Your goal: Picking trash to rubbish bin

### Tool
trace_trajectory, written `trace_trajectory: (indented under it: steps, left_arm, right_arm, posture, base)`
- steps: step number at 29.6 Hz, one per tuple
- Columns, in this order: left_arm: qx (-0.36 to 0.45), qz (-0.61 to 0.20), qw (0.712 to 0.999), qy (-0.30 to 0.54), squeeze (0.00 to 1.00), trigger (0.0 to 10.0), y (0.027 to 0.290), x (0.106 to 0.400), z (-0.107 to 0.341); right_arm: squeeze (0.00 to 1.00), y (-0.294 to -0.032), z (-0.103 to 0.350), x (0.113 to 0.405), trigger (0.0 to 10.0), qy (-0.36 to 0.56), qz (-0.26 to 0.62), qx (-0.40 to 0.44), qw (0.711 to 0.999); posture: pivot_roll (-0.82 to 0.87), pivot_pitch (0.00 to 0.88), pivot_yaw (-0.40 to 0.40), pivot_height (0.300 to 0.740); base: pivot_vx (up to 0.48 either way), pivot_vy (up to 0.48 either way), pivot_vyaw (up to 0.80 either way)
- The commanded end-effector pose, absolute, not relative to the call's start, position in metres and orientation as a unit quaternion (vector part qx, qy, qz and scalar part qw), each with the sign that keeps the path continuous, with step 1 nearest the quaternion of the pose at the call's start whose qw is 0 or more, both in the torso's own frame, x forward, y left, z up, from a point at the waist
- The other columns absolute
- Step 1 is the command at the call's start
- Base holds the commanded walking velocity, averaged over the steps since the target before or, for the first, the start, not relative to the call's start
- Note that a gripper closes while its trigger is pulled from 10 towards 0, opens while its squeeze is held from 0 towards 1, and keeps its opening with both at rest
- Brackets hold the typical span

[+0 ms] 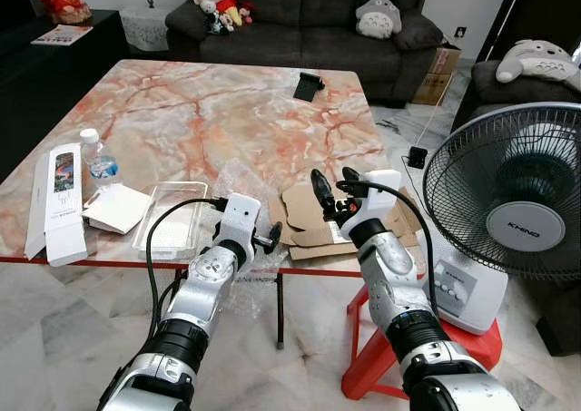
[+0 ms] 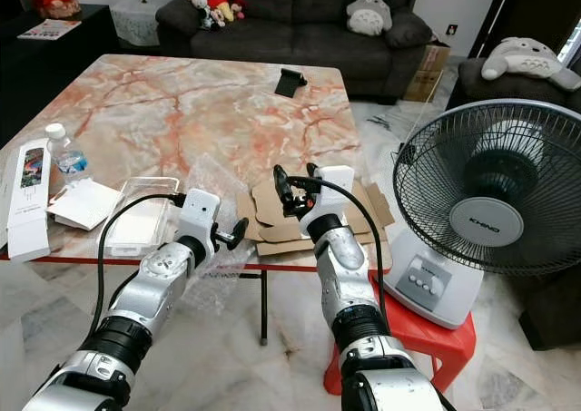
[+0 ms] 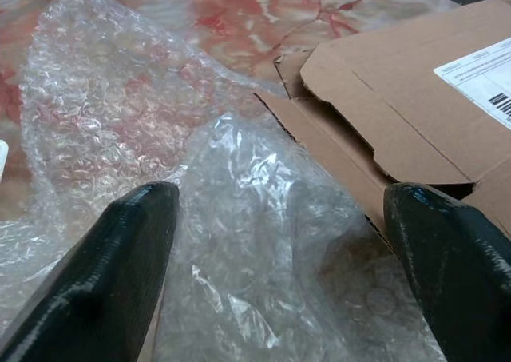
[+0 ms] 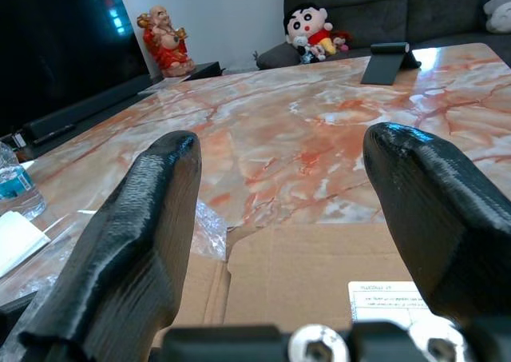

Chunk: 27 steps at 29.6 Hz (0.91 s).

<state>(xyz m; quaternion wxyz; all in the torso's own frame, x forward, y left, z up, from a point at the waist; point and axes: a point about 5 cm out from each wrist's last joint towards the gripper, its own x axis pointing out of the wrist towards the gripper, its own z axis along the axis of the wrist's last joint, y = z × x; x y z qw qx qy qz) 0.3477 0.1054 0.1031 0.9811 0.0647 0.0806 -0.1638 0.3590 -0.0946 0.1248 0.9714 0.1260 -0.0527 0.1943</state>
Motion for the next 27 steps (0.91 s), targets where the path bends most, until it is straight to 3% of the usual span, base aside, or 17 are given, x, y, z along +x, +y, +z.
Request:
trace_trajectory:
  steps: [1,19,27]
  left_arm:
    - [0.072,-0.158,0.980,0.095,0.00,0.0,0.106,0.349,0.100]
    - [0.051,-0.148,0.986,0.052,0.00,0.0,0.107,0.357,0.128]
    - [0.036,-0.133,0.990,-0.022,0.00,0.0,0.112,0.361,0.174]
  right_arm:
    - [0.00,-0.093,0.127,0.360,10.0,-0.053,0.199,0.121,0.971]
    - [0.00,-0.094,0.127,0.360,10.0,-0.054,0.197,0.121,0.971]
    - [0.00,-0.096,0.127,0.361,10.0,-0.052,0.197,0.120,0.972]
  posture:
    - [-0.09,0.000,-0.085,0.740]
    - [-0.09,0.000,-0.083,0.740]
    - [-0.09,0.000,-0.085,0.740]
  base:
    - [0.000,0.000,0.00]
    - [0.000,0.000,0.00]
    - [0.000,0.000,0.00]
